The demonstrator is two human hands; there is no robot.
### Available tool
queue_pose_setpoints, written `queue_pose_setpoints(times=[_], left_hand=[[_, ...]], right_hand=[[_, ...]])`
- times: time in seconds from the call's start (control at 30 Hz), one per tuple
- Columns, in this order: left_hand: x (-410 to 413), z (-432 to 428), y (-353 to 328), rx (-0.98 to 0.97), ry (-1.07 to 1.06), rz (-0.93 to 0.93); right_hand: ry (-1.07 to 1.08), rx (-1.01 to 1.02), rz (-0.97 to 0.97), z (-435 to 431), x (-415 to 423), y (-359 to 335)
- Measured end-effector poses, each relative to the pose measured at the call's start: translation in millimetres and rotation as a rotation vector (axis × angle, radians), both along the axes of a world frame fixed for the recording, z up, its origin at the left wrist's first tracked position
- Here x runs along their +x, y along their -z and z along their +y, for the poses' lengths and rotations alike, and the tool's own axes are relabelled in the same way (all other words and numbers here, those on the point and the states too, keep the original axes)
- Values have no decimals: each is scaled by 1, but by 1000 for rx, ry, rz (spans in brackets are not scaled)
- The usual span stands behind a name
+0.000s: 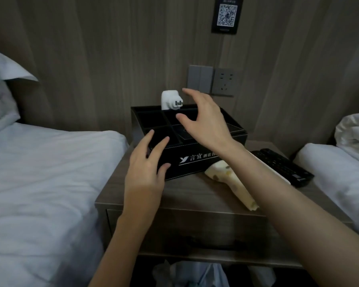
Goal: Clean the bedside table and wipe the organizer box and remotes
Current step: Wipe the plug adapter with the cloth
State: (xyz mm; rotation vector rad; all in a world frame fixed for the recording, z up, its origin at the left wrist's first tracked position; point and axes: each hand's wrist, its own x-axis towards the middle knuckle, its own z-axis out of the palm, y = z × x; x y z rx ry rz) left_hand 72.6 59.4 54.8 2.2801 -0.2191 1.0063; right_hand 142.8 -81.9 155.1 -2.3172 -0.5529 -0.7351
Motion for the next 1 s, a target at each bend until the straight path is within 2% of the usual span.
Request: queue_pose_setpoints(times=[0.13,0.33,0.6,0.83,1.0], left_hand=[[7,9,-1,-40,31,6],[21,22,-7,-72,-8,45],[30,32,-9,-86,3,74],[31,33,-9,-95,5,76],[31,32,-10,-103,1,83]], right_hand=[[-15,20,126,27,37,-4],[49,-84,238,43,77,-11],[193,-50,171,57,101,-7],[117,63,136,56,110,5],[113,0,68,58,107,5]])
